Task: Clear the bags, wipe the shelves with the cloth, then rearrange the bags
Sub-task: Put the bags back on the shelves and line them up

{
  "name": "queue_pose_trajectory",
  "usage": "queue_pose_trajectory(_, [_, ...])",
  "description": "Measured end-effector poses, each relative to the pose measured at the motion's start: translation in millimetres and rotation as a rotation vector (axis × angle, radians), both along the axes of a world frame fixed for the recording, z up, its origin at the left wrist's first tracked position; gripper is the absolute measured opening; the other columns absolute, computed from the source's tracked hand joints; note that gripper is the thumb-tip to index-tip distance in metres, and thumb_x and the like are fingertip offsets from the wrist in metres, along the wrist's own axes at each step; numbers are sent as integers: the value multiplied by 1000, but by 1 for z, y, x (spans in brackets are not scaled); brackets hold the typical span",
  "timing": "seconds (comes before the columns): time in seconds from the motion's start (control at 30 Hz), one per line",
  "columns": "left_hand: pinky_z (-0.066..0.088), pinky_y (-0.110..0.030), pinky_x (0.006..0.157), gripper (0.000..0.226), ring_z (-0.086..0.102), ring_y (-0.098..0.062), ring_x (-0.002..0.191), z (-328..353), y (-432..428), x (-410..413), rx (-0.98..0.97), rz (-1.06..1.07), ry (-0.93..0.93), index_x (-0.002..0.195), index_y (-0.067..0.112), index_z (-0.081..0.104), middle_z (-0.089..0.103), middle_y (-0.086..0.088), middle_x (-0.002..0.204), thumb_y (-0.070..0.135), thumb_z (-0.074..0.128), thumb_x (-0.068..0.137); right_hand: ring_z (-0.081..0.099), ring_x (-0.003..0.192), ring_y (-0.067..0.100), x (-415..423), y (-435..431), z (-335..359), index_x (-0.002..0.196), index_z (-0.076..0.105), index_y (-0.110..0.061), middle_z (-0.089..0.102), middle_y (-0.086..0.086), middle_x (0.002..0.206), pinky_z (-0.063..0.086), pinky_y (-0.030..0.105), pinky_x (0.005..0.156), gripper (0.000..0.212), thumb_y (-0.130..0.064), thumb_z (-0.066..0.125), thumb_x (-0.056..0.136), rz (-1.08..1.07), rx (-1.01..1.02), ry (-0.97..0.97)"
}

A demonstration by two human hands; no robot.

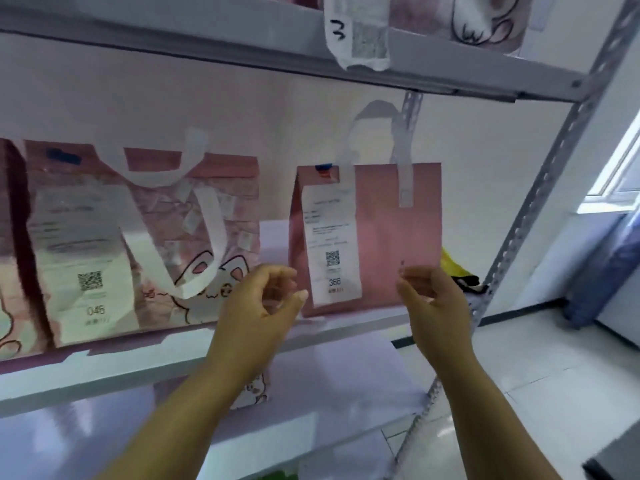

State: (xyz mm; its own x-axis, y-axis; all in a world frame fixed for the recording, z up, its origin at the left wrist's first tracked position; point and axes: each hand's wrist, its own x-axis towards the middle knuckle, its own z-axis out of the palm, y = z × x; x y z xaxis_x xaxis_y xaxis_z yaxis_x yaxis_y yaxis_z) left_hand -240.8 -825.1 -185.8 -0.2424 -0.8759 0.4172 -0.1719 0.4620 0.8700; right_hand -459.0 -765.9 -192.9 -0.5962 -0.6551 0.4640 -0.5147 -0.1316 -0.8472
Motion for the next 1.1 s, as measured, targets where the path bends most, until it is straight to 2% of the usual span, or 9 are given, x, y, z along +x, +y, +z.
queue_pose_trajectory(0.1, [32, -4, 76, 50, 36, 29, 94, -9, -5, -34, -20, 59, -137, 117, 39, 38, 37, 32, 108, 32, 69, 79, 55, 108, 14, -40, -5, 1, 121, 52, -22, 57, -2, 118, 49, 31, 89, 41, -22, 68, 83, -64, 72, 56])
queue_pose_trajectory(0.23, [24, -25, 96, 79, 18, 16, 108, -16, -4, -64, -46, 101, -204, 129, 53, 15, 18, 48, 103, 32, 71, 77, 30, 135, 29, -73, -16, 2, 147, 25, -18, 33, 9, 146, 32, 47, 109, 82, -32, 71, 81, -92, 223, 147])
queue_pose_trajectory(0.33, [29, -10, 90, 83, 30, 27, 97, -19, -4, -76, 29, 112, -167, 127, 59, 9, 15, 61, 101, 30, 71, 79, 41, 126, 31, -86, -26, 0, 137, 37, -22, 46, 10, 133, 40, 53, 102, 67, -26, 70, 79, 91, 226, 85])
queue_pose_trajectory(0.4, [32, 0, 72, 79, 37, 34, 93, -19, -3, -81, 60, 96, -131, 121, 62, 14, 34, 48, 113, 27, 71, 79, 53, 116, 26, -86, -28, -2, 124, 44, -31, 56, 6, 122, 46, 51, 96, 54, -15, 69, 80, 190, 175, -10])
queue_pose_trajectory(0.47, [34, -1, 69, 72, 42, 31, 96, -20, -4, -83, 91, 84, -93, 120, 59, 24, 45, 34, 116, 23, 71, 79, 61, 106, 18, -88, -29, -6, 116, 49, -32, 62, 0, 113, 50, 48, 92, 46, -8, 67, 81, 195, 136, -51])
queue_pose_trajectory(0.67, [42, -4, 67, 60, 47, 27, 95, -19, 10, -79, 107, 98, 6, 119, 50, 36, 52, 41, 105, 18, 69, 81, 62, 101, 20, -89, -17, -8, 117, 53, -25, 61, 1, 114, 52, 47, 88, 40, -14, 67, 81, 152, 101, -118])
queue_pose_trajectory(0.8, [39, 4, 63, 60, 44, 29, 96, -19, 31, -69, 76, 83, 54, 105, 63, 36, 50, 47, 103, 19, 69, 81, 61, 100, 20, -78, 7, -9, 114, 53, -32, 60, 2, 113, 52, 43, 87, 40, -15, 68, 81, 105, 34, -148])
queue_pose_trajectory(0.9, [42, -2, 67, 60, 42, 25, 103, -20, 53, -54, 70, 70, 38, 104, 66, 33, 47, 31, 119, 23, 67, 82, 62, 95, 14, -63, 31, -11, 106, 50, -38, 62, -7, 105, 54, 29, 78, 38, -15, 69, 82, 46, -13, -163])
queue_pose_trajectory(1.1, [47, -8, 77, 58, 50, -1, 114, -28, 112, -3, 52, 2, 43, 112, 62, 35, 45, 13, 133, 23, 66, 83, 61, 95, 13, -18, 91, -22, 112, 46, -31, 59, -4, 110, 52, 29, 77, 38, -21, 68, 83, -27, -40, -218])
